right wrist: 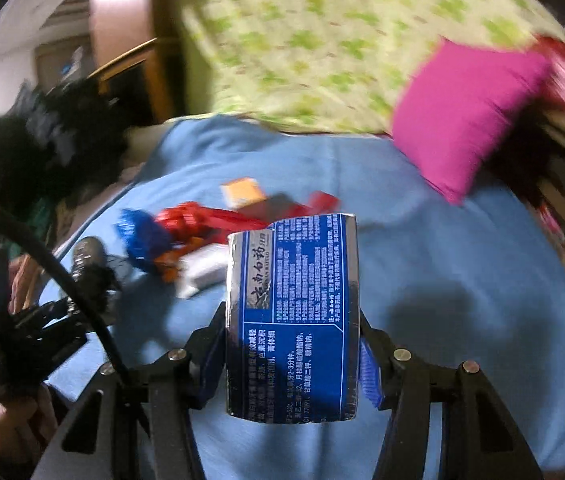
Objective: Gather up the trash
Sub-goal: 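Carry both items to the red basket and open both tools over it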
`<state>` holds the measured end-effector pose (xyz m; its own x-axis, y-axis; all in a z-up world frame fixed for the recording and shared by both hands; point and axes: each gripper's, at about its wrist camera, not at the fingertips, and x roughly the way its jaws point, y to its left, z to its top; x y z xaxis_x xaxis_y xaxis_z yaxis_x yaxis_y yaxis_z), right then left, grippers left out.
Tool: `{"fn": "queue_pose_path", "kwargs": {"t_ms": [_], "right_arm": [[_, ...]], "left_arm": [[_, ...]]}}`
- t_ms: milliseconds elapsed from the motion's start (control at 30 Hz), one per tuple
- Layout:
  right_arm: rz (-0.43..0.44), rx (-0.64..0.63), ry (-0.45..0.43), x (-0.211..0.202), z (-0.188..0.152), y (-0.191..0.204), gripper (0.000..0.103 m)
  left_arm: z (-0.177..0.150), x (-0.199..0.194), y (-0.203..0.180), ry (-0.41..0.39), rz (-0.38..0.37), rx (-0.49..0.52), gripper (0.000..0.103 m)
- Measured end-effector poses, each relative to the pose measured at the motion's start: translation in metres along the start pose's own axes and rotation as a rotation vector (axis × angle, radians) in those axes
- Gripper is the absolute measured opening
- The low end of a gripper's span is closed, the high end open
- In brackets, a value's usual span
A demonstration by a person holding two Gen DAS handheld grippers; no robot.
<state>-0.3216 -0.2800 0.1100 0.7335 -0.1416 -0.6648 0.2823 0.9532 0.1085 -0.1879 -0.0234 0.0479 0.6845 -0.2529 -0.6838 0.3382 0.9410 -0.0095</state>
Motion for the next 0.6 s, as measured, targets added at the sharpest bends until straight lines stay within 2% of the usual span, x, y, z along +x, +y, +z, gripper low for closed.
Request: {"fn": "queue_pose_path", "kwargs": {"t_ms": [167,333,600], "right_arm": [[-0.065,0.113,0.021,-0.016,-0.026,-0.063,0.058],[-0.126,0.201,0.01,-0.045,-0.053,-0.115,0.058],[-0.231,0.37,-0.045,-0.115,-0.106,-0.193,0.058]], "left_arm": [[-0.004,-0.002,-0.012,0.01,-0.011,0.051,0.038],[-0.005,-0.022,-0.032,-0.018,-0.058,0.112,0.038],[-0.006,-0.058,-0.086,-0.031,-0.197,0.201,0.038]]}}
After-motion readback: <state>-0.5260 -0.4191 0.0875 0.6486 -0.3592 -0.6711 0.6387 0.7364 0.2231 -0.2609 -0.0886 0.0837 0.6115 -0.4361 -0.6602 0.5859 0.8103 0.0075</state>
